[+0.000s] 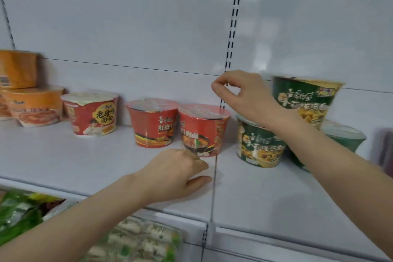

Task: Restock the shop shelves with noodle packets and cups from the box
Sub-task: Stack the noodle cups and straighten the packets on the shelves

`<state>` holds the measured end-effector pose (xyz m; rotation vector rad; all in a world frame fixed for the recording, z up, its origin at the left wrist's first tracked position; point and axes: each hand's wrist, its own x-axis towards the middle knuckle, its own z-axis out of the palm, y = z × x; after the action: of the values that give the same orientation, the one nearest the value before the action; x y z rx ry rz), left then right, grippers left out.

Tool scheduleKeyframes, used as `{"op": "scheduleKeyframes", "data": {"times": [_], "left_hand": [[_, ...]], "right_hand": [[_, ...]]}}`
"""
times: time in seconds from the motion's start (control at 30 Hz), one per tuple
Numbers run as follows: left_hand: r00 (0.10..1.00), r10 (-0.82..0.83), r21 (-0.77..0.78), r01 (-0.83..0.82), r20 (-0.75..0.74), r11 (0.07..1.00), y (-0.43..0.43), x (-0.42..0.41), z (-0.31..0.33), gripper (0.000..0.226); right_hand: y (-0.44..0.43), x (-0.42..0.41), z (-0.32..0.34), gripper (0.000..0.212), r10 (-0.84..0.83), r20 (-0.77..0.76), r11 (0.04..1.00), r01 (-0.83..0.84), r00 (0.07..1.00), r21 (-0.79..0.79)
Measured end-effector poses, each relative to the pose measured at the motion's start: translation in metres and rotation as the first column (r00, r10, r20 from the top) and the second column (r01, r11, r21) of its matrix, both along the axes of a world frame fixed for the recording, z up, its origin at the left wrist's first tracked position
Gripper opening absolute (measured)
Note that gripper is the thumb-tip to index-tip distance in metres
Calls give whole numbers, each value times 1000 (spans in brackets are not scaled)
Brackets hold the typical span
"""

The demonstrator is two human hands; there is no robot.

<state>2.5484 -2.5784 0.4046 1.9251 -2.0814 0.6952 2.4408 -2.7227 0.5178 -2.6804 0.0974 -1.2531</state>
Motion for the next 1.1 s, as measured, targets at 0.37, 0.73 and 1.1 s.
{"op": "scheduleKeyframes", "data": {"times": [0.37, 0.73, 1.1], "left_hand": [[986, -111, 98, 124, -124, 987, 52, 98, -18, 71], [973, -109, 15, 115, -203, 993, 48, 101, -30, 72], [967, -74, 43, 87, -245, 995, 49, 100, -32, 72]], "right_hand": [[42, 65, -20, 18, -234, -29, 969, 236, 972, 75], [35, 72, -33, 38, -471, -454, 871, 480, 756, -105], [23, 52, -29, 27, -342, -489, 935, 345, 803, -87]]}}
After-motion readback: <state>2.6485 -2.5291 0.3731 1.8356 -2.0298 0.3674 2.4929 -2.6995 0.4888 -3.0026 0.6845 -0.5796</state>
